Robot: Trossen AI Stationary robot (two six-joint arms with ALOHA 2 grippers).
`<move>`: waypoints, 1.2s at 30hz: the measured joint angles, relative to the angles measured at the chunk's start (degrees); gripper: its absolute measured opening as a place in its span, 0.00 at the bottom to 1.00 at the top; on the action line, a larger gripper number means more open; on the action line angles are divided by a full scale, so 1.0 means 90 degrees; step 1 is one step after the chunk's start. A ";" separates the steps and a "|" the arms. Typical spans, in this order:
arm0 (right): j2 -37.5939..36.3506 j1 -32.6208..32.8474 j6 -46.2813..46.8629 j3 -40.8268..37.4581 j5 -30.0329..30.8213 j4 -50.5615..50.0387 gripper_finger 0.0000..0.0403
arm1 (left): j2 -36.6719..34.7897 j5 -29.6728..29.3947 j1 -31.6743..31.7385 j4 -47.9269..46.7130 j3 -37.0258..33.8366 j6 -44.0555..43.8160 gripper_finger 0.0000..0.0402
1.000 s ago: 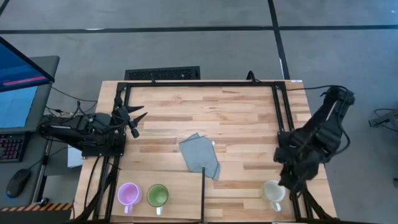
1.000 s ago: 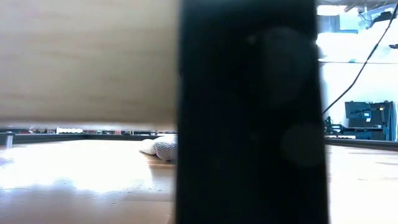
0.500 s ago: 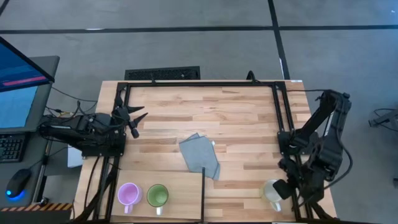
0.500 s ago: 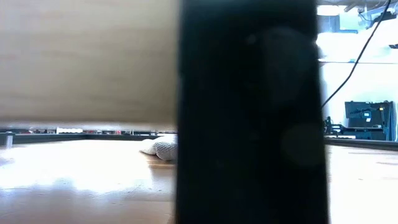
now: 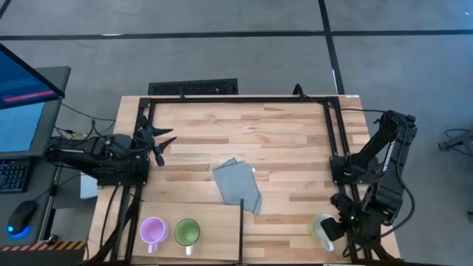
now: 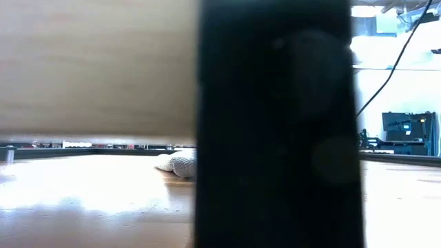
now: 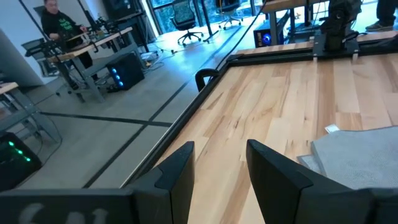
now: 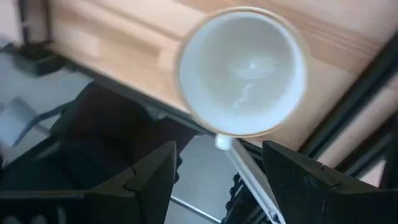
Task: Stack small to large cups/mugs on shelf
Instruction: Put the white mug onto the shelf
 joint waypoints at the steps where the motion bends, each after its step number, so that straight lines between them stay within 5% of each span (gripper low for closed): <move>1: 0.0044 0.0060 0.0221 -0.0002 -0.0028 -0.0023 0.65 | 0.0000 0.0000 0.0000 0.0001 0.0000 0.0001 0.34; 5: 0.0242 0.0373 0.0946 -0.0002 -0.0119 -0.0007 0.65 | 0.0002 0.0000 0.0000 0.0005 0.0000 -0.0001 0.34; 17: 0.0972 0.0418 0.0962 -0.0003 -0.0166 -0.0200 0.65 | 0.0002 -0.0002 0.0000 0.0039 0.0000 -0.0001 0.34; 36: 0.0959 0.0365 0.1034 -0.0004 -0.0484 -0.0769 0.65 | 0.0001 0.0052 0.0000 0.0036 0.0000 -0.0050 0.34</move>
